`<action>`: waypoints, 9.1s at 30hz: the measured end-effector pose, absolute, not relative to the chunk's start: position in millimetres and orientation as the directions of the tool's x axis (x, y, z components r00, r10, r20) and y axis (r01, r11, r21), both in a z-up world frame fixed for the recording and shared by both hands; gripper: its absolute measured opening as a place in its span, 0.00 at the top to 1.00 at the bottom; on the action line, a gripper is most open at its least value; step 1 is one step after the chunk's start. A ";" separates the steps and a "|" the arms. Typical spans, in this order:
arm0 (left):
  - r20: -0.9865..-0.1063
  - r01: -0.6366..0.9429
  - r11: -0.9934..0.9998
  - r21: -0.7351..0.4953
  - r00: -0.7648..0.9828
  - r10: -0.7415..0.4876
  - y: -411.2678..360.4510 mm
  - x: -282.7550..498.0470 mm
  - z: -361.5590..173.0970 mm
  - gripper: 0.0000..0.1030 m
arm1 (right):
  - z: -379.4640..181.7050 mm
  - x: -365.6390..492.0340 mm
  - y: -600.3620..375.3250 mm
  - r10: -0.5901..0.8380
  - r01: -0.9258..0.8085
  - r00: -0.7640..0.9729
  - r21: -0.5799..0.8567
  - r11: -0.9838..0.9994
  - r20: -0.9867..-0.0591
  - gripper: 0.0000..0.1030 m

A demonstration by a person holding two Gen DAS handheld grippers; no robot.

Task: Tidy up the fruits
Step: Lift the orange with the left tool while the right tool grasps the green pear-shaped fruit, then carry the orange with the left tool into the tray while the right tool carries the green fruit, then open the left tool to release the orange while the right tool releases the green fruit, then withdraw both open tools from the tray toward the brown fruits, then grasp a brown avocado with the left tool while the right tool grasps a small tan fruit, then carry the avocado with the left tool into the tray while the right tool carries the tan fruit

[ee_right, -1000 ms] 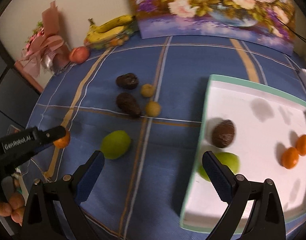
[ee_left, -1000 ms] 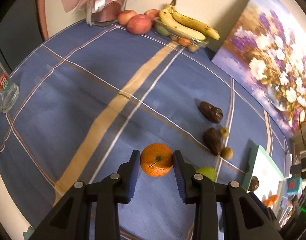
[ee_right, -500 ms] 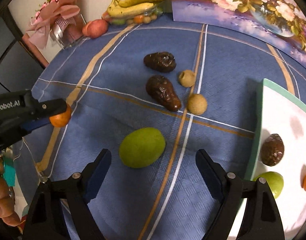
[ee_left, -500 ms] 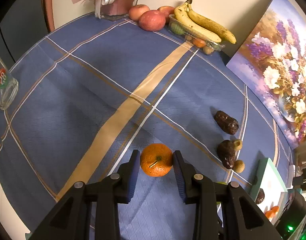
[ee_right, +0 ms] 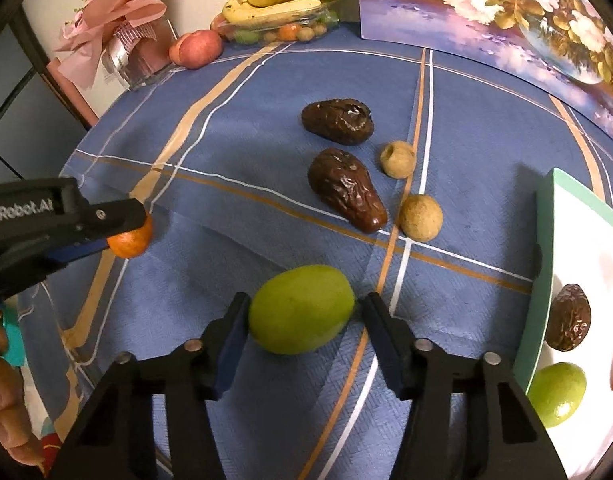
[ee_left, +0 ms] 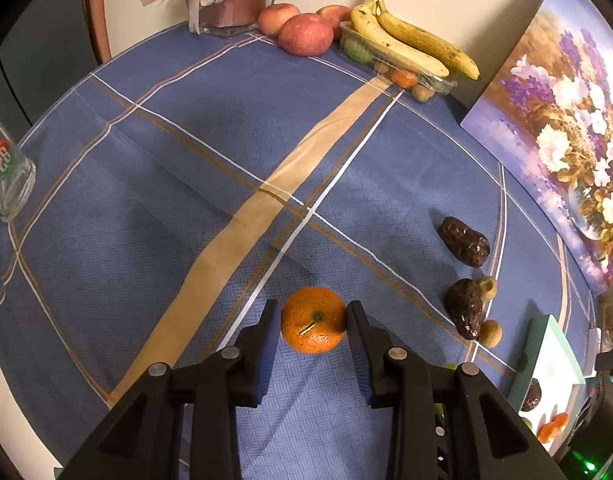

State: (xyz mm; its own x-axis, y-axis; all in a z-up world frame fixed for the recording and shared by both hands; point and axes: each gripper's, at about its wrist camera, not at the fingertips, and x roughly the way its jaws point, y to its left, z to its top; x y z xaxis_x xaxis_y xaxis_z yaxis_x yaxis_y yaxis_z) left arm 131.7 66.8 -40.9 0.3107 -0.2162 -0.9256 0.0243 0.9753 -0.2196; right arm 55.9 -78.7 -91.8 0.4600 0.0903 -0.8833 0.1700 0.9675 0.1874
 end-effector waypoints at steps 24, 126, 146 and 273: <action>-0.910 0.069 0.981 -0.183 0.366 -0.196 24.0 105.2 -18.2 0.65 | -44.6 20.8 -131.7 0.074 0.256 0.531 0.243 0.936 -0.844 0.49; -0.951 0.633 0.758 -0.155 0.112 -0.288 -172.7 -44.5 -22.7 0.63 | -62.2 -124.1 -304.8 -0.141 0.653 0.253 0.062 0.754 -0.957 0.48; -0.930 0.321 0.942 -0.093 0.310 -0.198 -92.3 27.0 -5.4 0.13 | -34.9 -110.4 -288.5 -0.194 0.608 0.359 0.071 0.791 -0.913 0.26; -0.869 0.504 0.781 -0.370 0.109 -0.482 -204.9 56.4 -36.7 0.70 | -40.2 -60.3 -356.2 -0.189 0.709 0.434 0.205 0.675 -0.881 0.74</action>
